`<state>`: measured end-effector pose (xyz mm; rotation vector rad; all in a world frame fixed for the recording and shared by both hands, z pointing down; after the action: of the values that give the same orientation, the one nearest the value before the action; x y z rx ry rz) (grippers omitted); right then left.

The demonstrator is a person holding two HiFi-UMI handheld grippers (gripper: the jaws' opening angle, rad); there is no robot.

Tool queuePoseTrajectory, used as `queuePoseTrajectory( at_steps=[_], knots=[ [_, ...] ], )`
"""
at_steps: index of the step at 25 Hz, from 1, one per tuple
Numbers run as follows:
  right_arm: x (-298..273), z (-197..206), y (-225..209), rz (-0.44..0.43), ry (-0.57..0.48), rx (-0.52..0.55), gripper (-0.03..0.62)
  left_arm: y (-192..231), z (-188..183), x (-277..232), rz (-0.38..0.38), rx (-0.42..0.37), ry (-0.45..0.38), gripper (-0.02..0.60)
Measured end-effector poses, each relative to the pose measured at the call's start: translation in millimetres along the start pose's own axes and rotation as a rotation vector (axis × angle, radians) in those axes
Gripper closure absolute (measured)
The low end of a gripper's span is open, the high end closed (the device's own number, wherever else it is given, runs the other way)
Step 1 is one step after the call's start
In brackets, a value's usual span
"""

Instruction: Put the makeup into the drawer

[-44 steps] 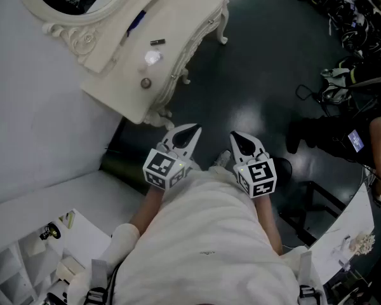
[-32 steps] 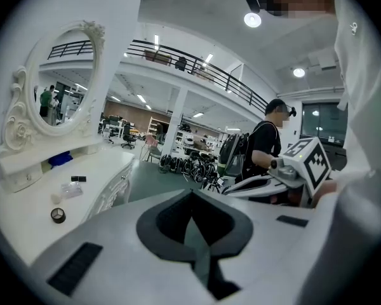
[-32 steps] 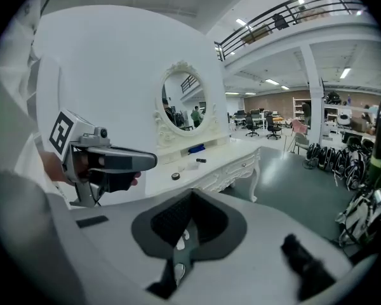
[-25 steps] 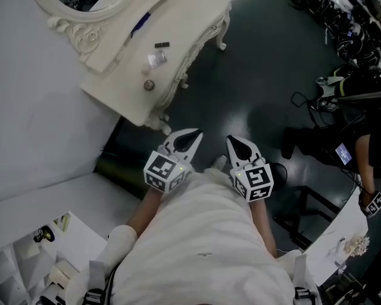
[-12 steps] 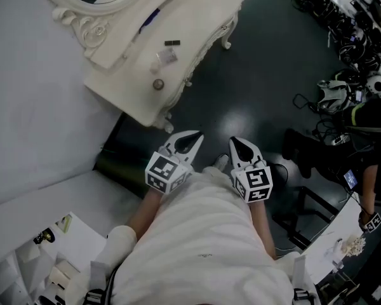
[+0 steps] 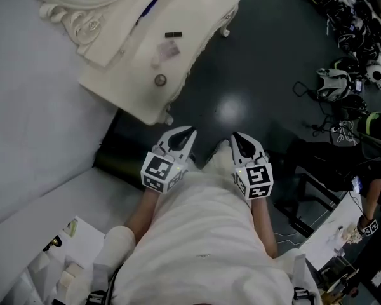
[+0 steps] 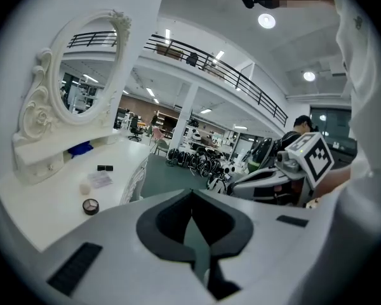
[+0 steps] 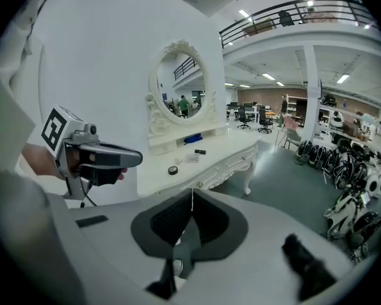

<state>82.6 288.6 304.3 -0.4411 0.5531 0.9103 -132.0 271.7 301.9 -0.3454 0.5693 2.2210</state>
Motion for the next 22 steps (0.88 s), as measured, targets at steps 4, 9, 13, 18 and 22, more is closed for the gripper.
queuePoseTrajectory(
  at_steps=[4,9,13,18,22],
  knots=[
    [-3.3,4.5,-16.8,0.006,0.018,-0.030,0.580,-1.0,-1.9,-10.9,-0.036,-0.092,0.022,0.571],
    [-16.1,-1.2,-43.4,-0.050,0.027,-0.023,0.580,-5.3,-9.8,-36.0,-0.056,-0.009,0.017,0.571],
    [-30.2,-10.0,-65.3,-0.130,0.037,0.018,0.580,-13.1,-16.8,-57.0,-0.103,0.009,0.027,0.571],
    [-52.9,-16.9,-92.6,-0.246,0.055,0.091,0.580,-26.6,-20.4,-87.4,-0.182,0.012,0.031,0.571],
    [-74.6,-23.2,-113.4,-0.319,0.065,0.147,0.580,-30.5,-14.7,-113.1,-0.244,0.092,0.008,0.571]
  ],
)
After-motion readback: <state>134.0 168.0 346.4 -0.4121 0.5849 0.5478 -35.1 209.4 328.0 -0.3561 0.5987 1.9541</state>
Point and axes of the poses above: the fingertips, and each gripper's own axes: x backward along the fingers, y to its left, z out of its underside, the point moved 9 cm from there along x, backward along the fingers, and after that the axes turned 4 degrees about -z, right-handed, at the moved point
